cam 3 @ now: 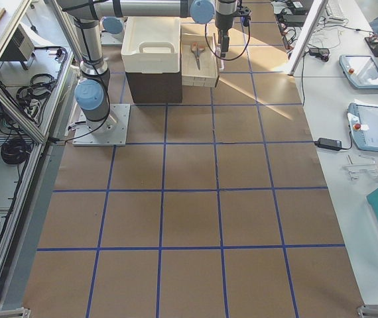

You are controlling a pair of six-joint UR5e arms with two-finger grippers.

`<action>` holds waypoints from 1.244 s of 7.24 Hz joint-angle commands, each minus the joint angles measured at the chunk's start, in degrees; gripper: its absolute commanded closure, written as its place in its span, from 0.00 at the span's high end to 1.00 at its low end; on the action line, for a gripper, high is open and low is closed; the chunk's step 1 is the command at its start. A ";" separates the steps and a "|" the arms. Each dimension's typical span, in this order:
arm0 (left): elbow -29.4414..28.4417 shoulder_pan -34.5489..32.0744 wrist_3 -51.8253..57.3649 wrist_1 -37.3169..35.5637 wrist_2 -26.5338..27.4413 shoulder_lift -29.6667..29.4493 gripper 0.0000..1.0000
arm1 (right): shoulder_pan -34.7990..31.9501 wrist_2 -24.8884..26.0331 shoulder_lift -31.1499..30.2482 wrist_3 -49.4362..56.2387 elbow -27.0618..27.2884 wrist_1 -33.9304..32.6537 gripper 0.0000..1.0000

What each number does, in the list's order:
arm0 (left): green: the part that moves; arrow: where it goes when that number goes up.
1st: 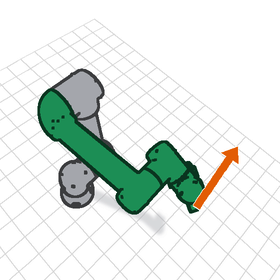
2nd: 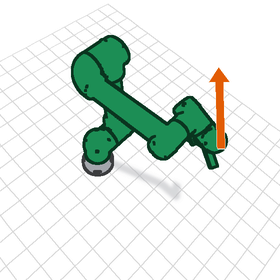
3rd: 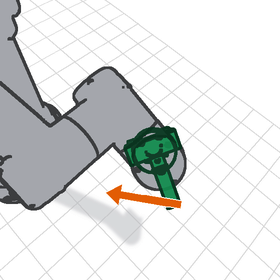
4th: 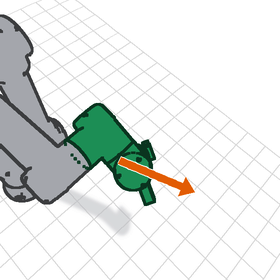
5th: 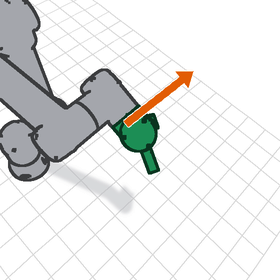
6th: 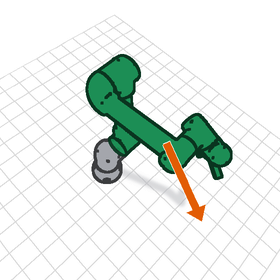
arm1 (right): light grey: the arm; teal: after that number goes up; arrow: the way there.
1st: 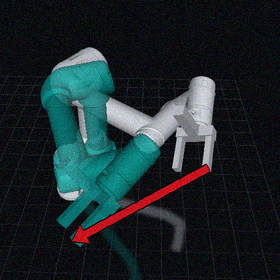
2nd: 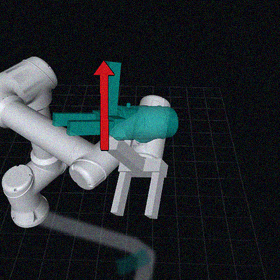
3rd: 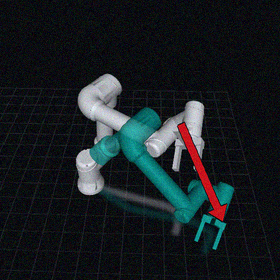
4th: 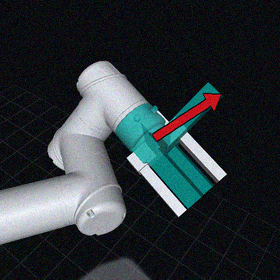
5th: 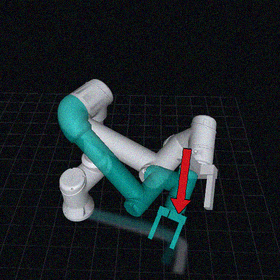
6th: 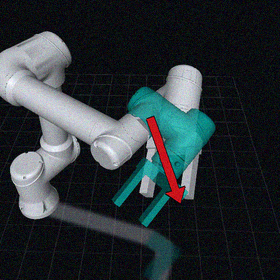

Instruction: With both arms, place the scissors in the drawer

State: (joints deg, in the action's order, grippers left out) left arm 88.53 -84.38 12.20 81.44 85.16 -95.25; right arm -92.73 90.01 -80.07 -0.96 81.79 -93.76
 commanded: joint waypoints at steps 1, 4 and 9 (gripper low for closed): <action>0.15 3.34 -0.16 3.27 3.94 0.41 1.00 | 0.00 -0.09 0.00 0.00 0.04 -0.02 1.00; 0.50 2.56 -4.55 6.54 3.87 1.20 1.00 | 0.00 -0.09 0.09 0.09 0.04 -0.02 1.00; 1.21 -0.96 -4.38 5.66 3.87 1.73 1.00 | 0.00 -0.09 0.09 0.09 0.04 -0.02 1.00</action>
State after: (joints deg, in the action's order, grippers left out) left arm 89.72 -84.81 7.82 87.20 89.00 -93.95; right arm -92.72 89.91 -79.98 -0.88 81.83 -93.78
